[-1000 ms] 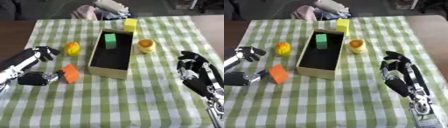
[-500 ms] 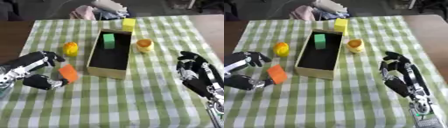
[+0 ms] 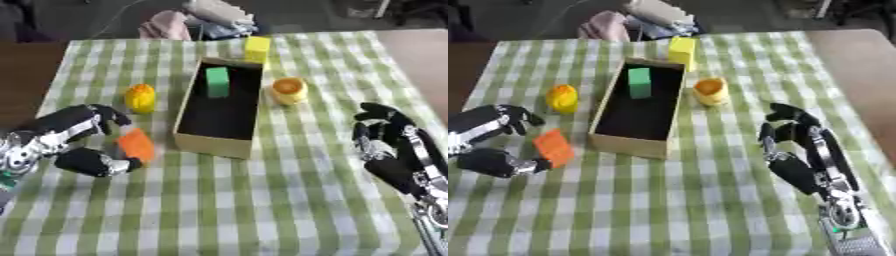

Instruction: Pick up objects on the table and place them in the box.

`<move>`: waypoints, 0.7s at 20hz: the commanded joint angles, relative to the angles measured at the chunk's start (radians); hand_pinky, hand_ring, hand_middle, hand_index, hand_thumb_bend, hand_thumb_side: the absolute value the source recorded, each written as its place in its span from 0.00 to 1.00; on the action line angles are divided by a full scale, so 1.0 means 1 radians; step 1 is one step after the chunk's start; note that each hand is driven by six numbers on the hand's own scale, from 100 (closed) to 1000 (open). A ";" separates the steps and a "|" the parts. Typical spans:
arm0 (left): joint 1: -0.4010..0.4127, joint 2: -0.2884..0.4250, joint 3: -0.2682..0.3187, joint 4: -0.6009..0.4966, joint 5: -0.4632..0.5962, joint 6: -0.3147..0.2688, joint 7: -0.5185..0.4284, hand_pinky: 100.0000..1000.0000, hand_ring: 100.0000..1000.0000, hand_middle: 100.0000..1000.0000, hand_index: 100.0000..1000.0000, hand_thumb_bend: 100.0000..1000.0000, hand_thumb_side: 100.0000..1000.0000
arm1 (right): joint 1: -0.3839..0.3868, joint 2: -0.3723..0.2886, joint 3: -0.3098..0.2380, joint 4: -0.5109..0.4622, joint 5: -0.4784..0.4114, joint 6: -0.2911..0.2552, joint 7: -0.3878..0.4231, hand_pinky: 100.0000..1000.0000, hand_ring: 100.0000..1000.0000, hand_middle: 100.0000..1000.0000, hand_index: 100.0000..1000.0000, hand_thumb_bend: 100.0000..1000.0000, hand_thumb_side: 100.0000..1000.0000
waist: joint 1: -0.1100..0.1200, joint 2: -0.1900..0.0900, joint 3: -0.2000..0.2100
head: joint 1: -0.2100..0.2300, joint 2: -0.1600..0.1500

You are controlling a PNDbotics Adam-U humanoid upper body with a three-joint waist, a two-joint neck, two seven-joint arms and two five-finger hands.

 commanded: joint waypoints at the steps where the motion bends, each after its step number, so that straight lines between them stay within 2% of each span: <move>1: -0.018 0.005 -0.006 0.030 -0.017 0.006 0.007 0.71 0.70 0.75 0.86 0.49 0.56 | -0.007 -0.014 -0.002 -0.014 -0.001 -0.003 0.001 0.55 0.51 0.64 0.81 0.00 0.35 | 0.013 -0.025 -0.003 | 0.002 0.005; 9: -0.032 -0.023 -0.020 0.095 -0.033 0.016 0.041 0.70 0.67 0.73 0.85 0.48 0.55 | -0.007 -0.011 -0.003 -0.014 -0.002 -0.003 0.000 0.55 0.51 0.64 0.81 0.00 0.35 | 0.016 -0.023 -0.008 | 0.001 0.005; 14: -0.032 -0.029 -0.027 0.109 -0.041 0.017 0.047 0.61 0.56 0.64 0.79 0.35 0.43 | -0.007 -0.010 -0.004 -0.013 -0.002 -0.003 -0.001 0.55 0.51 0.64 0.81 0.00 0.35 | 0.017 -0.022 -0.011 | 0.001 0.005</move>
